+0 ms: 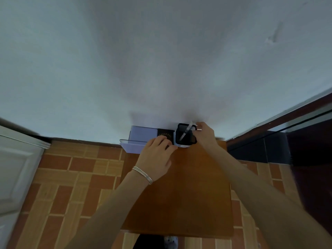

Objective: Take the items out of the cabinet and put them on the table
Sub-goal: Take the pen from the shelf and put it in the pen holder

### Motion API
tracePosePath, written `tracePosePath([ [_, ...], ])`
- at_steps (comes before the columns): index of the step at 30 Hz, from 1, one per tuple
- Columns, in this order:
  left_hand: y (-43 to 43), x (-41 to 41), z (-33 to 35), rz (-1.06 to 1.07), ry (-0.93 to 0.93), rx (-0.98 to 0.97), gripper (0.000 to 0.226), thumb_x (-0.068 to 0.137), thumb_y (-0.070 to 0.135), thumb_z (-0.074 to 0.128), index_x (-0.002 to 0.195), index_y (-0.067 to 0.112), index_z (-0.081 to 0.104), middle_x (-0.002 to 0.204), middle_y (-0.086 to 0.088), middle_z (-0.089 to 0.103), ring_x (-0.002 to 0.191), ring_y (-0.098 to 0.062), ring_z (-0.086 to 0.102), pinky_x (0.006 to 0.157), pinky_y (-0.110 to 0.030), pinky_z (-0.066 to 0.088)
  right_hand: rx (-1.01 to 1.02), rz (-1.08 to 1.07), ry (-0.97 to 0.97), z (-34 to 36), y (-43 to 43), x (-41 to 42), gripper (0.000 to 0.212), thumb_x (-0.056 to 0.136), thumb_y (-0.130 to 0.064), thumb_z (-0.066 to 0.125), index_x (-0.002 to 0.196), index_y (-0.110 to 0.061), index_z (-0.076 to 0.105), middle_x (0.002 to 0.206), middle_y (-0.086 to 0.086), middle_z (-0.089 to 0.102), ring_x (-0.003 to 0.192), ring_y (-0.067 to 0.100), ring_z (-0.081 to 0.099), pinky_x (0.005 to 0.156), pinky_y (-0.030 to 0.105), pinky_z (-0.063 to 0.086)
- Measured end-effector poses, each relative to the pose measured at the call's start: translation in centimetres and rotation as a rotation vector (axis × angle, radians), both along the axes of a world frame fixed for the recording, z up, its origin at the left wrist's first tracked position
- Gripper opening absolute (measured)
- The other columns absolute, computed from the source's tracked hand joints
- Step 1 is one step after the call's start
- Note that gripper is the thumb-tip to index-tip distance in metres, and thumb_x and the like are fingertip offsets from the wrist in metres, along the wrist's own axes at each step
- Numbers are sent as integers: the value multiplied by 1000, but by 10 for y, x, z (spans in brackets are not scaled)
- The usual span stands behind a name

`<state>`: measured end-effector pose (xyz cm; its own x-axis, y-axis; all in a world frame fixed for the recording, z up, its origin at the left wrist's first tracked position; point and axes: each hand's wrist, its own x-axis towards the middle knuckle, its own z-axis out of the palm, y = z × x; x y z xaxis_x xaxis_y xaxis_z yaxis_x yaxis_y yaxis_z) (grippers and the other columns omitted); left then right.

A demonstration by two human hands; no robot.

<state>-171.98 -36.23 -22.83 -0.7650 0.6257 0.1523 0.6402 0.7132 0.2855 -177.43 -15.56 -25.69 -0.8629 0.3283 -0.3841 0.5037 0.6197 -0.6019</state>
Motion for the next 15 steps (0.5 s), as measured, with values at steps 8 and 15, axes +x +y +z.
tracePosePath([
  [8,-2,-7,36,66,32,-31,41,63,20,78,102,12,69,100,-7,67,98,-28,62,82,-39,51,103,266,86,39,12,26,50,86,-5,57,134,-4,42,136,14,46,123,26,43,100,28,33],
  [15,-15,-18,111,141,51,-110,43,69,29,64,109,11,67,110,-11,67,102,-32,62,87,-45,49,450,662,290,127,10,38,61,81,-17,63,138,-10,40,141,12,42,130,29,38,106,43,29],
])
